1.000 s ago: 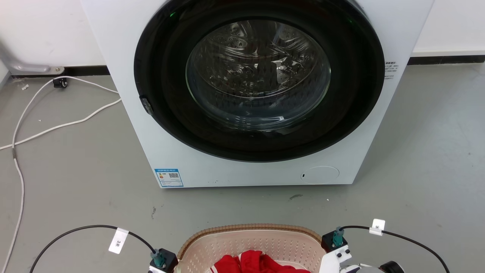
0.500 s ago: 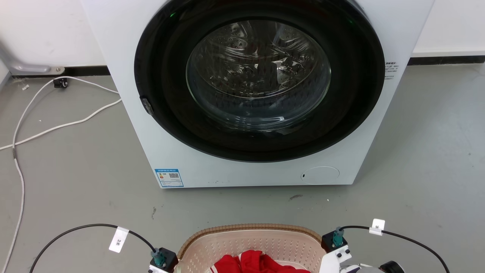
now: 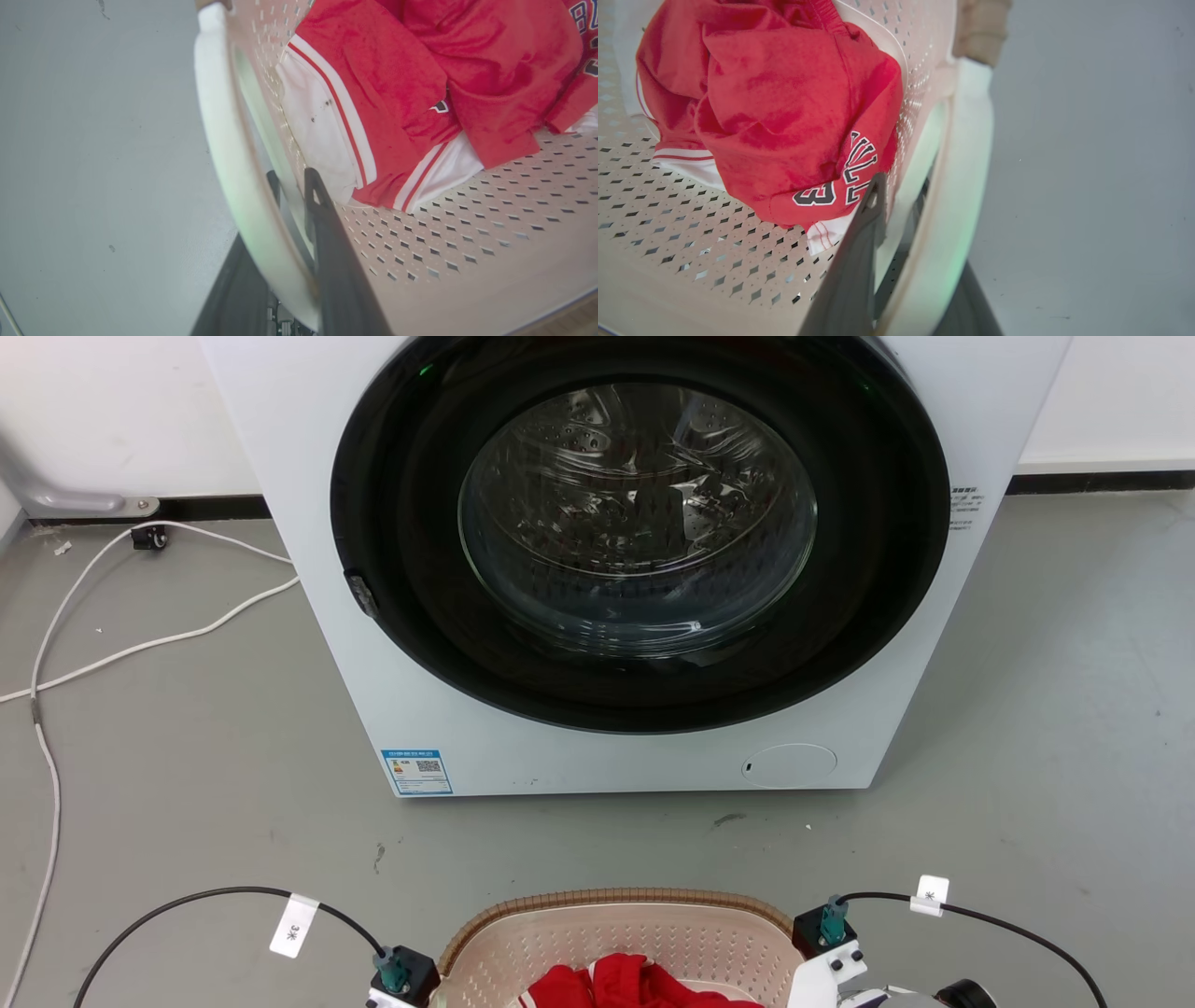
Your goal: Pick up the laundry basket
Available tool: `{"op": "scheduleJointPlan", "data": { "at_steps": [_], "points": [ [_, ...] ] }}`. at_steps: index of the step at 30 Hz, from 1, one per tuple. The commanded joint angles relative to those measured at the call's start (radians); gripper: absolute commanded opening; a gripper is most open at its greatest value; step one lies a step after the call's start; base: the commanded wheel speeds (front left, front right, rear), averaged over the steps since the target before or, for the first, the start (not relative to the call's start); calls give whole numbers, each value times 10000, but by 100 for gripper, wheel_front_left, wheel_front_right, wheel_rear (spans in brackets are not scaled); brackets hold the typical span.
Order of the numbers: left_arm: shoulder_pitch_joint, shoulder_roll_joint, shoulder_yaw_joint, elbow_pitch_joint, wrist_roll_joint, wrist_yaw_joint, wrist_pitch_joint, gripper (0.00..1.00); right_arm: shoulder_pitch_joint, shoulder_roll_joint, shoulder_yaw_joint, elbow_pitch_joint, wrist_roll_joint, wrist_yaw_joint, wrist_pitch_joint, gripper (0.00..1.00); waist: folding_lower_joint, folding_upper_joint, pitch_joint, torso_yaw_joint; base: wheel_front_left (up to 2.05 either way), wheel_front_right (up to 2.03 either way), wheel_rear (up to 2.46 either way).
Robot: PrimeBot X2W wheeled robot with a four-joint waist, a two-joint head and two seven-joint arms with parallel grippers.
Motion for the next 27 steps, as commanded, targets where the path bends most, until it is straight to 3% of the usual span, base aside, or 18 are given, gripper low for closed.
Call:
{"op": "scheduleJointPlan", "data": {
  "at_steps": [1, 27],
  "points": [
    [3, 270, -71, 100, 90, 33, 93, 0, -200, -259, 108, 79, -91, 29, -14, 0, 0, 0, -3, 3, 0, 0, 0],
    [-69, 354, -79, 80, -43, 33, 190, 0, -300, -307, 481, 145, 313, 28, -131, 0, 0, 0, 48, -3, 0, 0, 0]
  ]
}}
